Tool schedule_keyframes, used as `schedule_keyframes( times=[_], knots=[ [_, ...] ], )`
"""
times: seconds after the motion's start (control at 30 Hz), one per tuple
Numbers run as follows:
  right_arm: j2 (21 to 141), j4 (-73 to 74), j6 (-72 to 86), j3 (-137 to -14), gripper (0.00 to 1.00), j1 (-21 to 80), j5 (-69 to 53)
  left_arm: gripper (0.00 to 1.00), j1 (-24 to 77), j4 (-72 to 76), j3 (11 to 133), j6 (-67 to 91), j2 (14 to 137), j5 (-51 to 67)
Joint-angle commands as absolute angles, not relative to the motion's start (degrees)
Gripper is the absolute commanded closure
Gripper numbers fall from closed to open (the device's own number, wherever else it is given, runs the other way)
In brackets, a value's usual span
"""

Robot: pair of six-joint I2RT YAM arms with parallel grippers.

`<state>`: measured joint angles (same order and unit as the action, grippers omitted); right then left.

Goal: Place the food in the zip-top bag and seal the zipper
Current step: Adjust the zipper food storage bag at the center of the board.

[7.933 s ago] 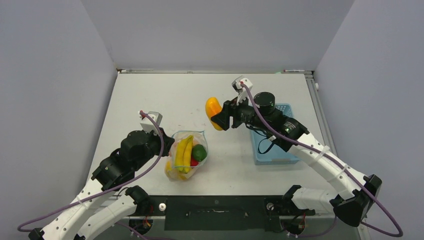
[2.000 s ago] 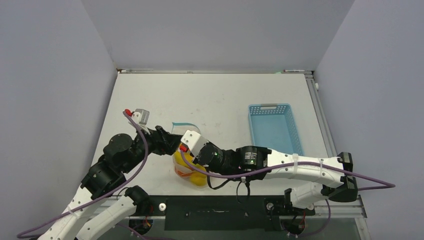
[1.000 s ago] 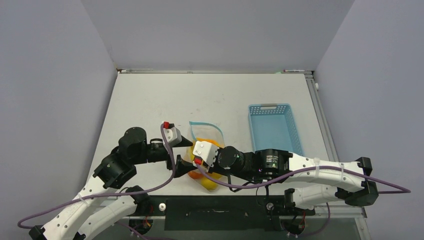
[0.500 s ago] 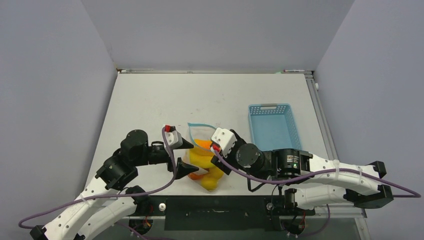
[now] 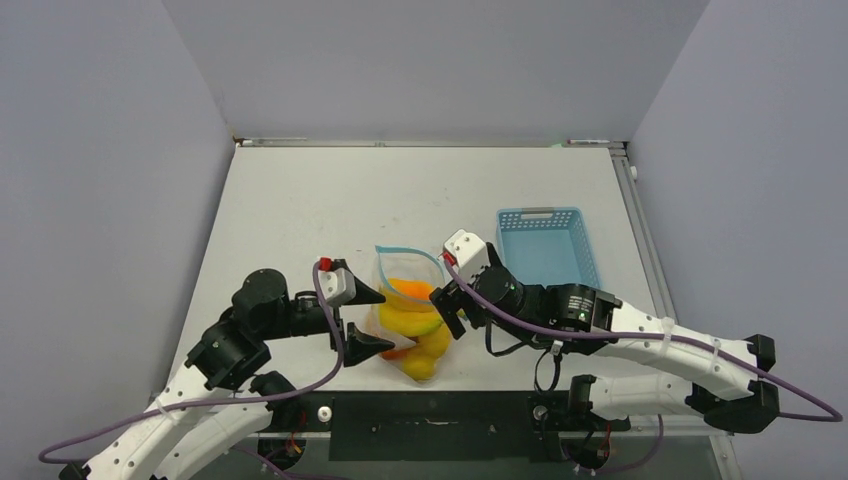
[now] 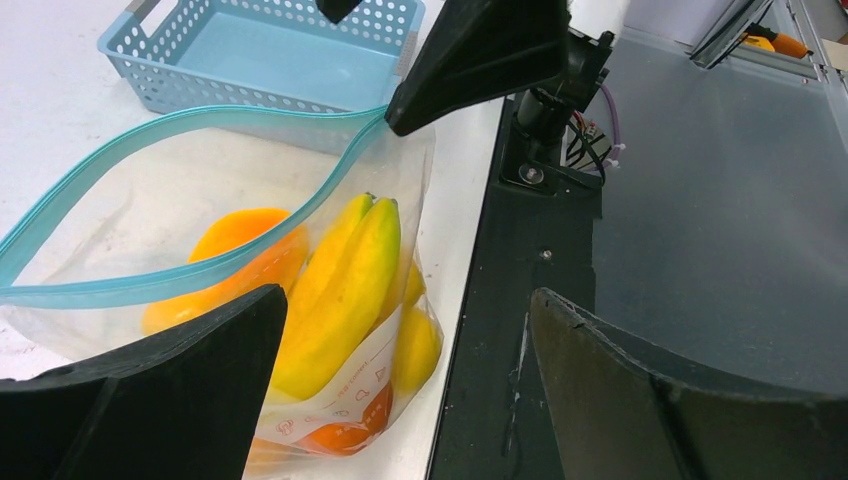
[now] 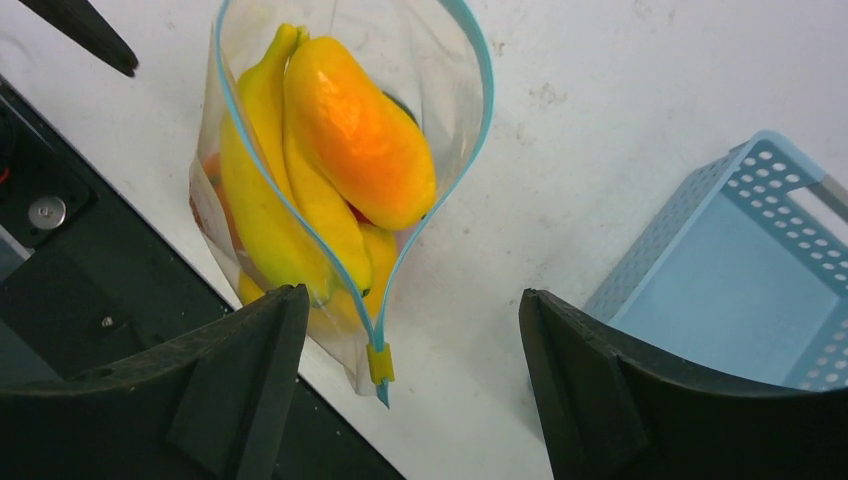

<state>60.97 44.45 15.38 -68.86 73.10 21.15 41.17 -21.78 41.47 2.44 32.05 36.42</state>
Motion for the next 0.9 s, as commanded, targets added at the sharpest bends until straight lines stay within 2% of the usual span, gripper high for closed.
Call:
schedule_keyframes(
  times=[0.0, 0.27, 0.37, 0.67, 0.73, 0.8, 0.87],
  knots=[
    [60.3, 42.8, 17.9, -66.2, 0.21, 69.7, 11.4, 0.11, 41.2, -18.1, 41.4, 3.4, 31.0, 38.6],
    [58.8, 38.4, 18.8, -61.2, 0.25, 64.6, -1.4, 0.11, 41.2, -17.9, 41.0, 3.6, 30.0, 39.2],
    [58.5, 37.3, 18.9, -59.5, 0.3, 63.7, -3.7, 0.11, 41.3, -17.8, 40.9, 3.8, 30.0, 39.1],
    [57.9, 36.2, 18.2, -58.5, 0.67, 63.0, -4.9, 0.11, 41.3, -17.8, 40.9, 3.9, 30.6, 39.0],
    [58.0, 36.3, 18.0, -58.4, 0.78, 62.9, -4.8, 0.11, 41.2, -17.8, 40.8, 3.9, 30.7, 38.9],
    [58.2, 36.4, 17.5, -58.4, 0.93, 62.9, -4.8, 0.11, 41.2, -17.8, 40.9, 3.9, 30.7, 38.8],
    [58.5, 36.5, 16.7, -58.8, 0.95, 62.9, -4.7, 0.11, 41.3, -17.8, 41.1, 3.9, 30.6, 38.4]
  ],
)
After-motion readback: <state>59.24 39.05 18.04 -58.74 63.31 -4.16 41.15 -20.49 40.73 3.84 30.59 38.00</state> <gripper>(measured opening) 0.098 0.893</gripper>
